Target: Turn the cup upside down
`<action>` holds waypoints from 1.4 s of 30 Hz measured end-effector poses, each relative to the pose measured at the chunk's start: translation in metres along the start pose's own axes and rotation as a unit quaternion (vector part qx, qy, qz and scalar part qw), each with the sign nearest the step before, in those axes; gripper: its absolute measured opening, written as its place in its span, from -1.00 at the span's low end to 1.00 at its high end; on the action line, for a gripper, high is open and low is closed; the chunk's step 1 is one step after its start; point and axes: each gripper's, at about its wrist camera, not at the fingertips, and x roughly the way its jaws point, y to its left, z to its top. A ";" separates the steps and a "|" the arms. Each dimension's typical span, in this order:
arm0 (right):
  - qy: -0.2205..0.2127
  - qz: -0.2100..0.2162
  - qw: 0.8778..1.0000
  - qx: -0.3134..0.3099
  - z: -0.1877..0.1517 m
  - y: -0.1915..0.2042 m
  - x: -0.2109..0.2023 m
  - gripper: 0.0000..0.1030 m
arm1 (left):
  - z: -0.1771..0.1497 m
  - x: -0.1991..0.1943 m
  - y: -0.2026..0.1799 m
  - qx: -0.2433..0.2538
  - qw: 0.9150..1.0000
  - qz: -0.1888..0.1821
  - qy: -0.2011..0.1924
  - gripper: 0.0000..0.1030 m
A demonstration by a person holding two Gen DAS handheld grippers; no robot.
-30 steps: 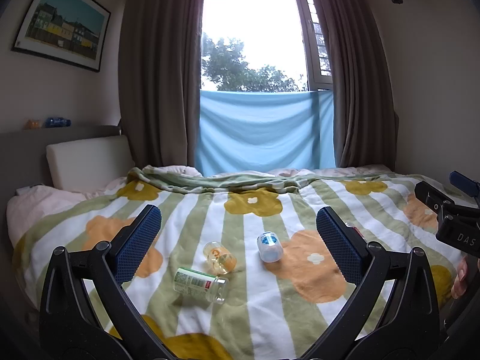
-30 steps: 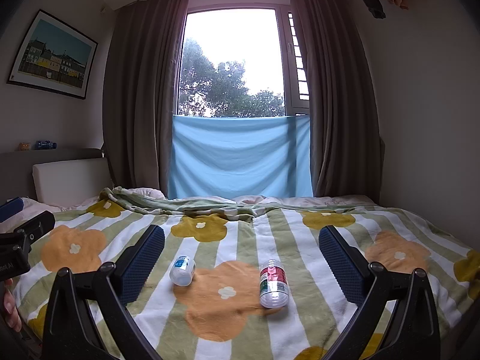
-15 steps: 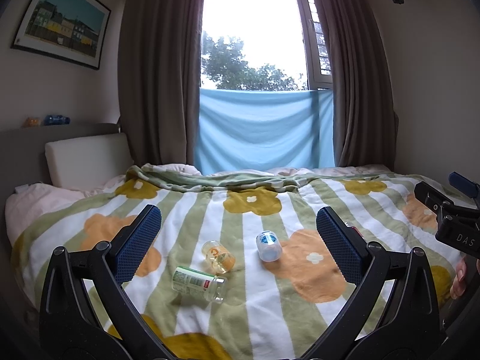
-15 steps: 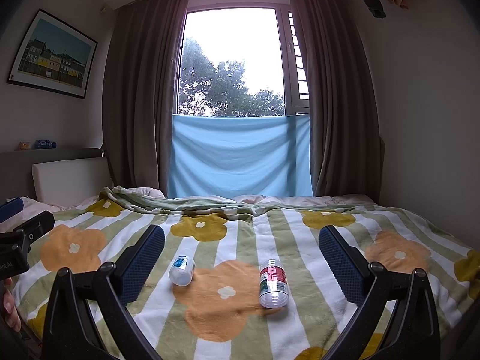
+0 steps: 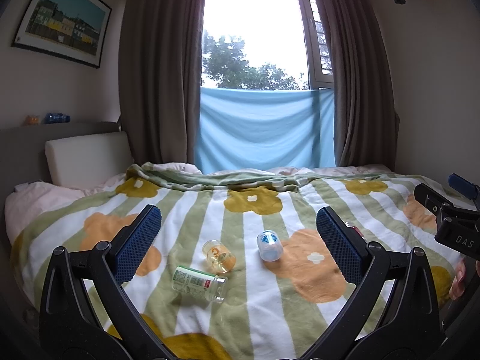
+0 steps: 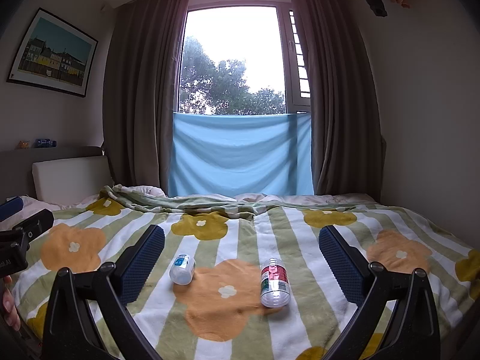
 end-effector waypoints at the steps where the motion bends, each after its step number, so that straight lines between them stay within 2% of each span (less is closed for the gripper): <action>1: 0.000 0.000 1.000 0.000 -0.001 0.000 0.000 1.00 | 0.000 0.000 0.000 0.000 1.000 0.000 0.000 0.99; 14: 0.009 0.006 1.000 -0.005 -0.009 0.013 0.009 1.00 | -0.009 0.010 0.005 -0.005 1.000 0.006 0.007 0.99; 19: 0.024 0.023 0.999 -0.011 -0.008 0.019 0.022 1.00 | -0.009 0.015 0.009 -0.010 1.000 0.013 0.015 0.99; 27: 0.072 0.085 0.993 -0.030 0.007 0.039 0.088 0.99 | -0.014 0.031 0.033 -0.028 0.998 0.038 0.039 0.99; 34: 0.159 0.145 0.974 -0.076 0.010 0.086 0.183 0.99 | -0.030 0.051 0.059 -0.044 0.995 0.060 0.072 0.99; 37: 0.220 0.172 0.958 -0.060 0.001 0.101 0.232 0.99 | -0.038 0.059 0.066 -0.048 0.993 0.065 0.083 0.99; 42: 0.317 0.177 0.931 -0.029 -0.033 0.114 0.309 0.99 | -0.050 0.073 0.072 -0.052 0.991 0.071 0.099 0.99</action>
